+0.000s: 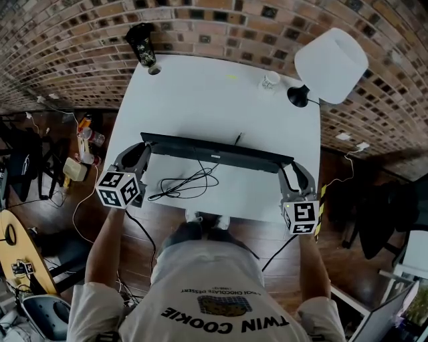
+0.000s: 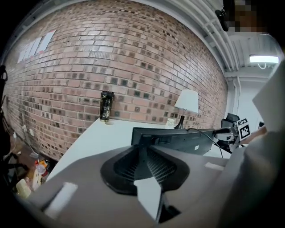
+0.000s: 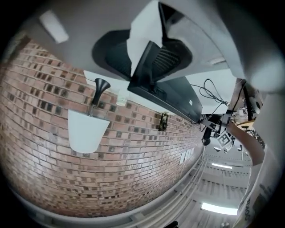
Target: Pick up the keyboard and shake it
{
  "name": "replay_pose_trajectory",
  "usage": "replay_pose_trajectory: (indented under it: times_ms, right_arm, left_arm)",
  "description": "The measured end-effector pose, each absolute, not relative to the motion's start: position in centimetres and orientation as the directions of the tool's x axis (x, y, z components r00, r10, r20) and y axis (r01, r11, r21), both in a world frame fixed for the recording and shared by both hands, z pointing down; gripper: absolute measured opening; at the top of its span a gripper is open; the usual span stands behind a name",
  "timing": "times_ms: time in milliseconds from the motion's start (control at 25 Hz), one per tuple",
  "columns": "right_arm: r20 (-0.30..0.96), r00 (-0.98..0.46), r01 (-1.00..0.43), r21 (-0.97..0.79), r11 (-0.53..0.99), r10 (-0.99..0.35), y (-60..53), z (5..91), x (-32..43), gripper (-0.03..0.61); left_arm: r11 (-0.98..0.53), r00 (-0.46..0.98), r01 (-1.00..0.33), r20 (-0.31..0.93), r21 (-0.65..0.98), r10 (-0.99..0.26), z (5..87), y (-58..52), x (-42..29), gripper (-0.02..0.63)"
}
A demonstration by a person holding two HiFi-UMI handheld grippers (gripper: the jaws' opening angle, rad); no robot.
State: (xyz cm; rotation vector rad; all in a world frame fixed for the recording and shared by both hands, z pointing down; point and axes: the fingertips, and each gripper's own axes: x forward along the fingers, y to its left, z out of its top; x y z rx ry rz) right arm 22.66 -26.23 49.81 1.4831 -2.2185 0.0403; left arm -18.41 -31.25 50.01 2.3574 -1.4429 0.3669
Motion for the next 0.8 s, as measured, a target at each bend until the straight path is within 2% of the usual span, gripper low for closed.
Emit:
replay_pose_trajectory:
  times_ms: [40, 160, 280, 800]
  right_arm:
    - [0.390, -0.307, -0.875, 0.244, 0.419, -0.868, -25.8, 49.7, 22.6, 0.121]
    - [0.379, -0.319, -0.849, 0.293, 0.440, -0.869, -24.6, 49.5, 22.0, 0.114]
    - [0.383, -0.337, -0.835, 0.301, 0.461, -0.860, -23.3, 49.6, 21.7, 0.106]
    - [0.396, -0.339, -0.846, 0.269, 0.461, -0.853, -21.7, 50.7, 21.6, 0.106]
  left_arm:
    - [-0.432, 0.456, -0.889, 0.397, 0.153, -0.797, 50.1, -31.1, -18.0, 0.006]
    - [-0.425, 0.453, -0.891, 0.399, 0.163, -0.797, 50.2, -30.9, -17.4, 0.031]
    - [-0.417, 0.457, -0.889, 0.414, 0.188, -0.787, 50.9, -29.9, -17.5, 0.029]
    - [-0.418, 0.414, -0.901, 0.503, 0.112, -0.758, 52.6, -27.7, -17.3, 0.032]
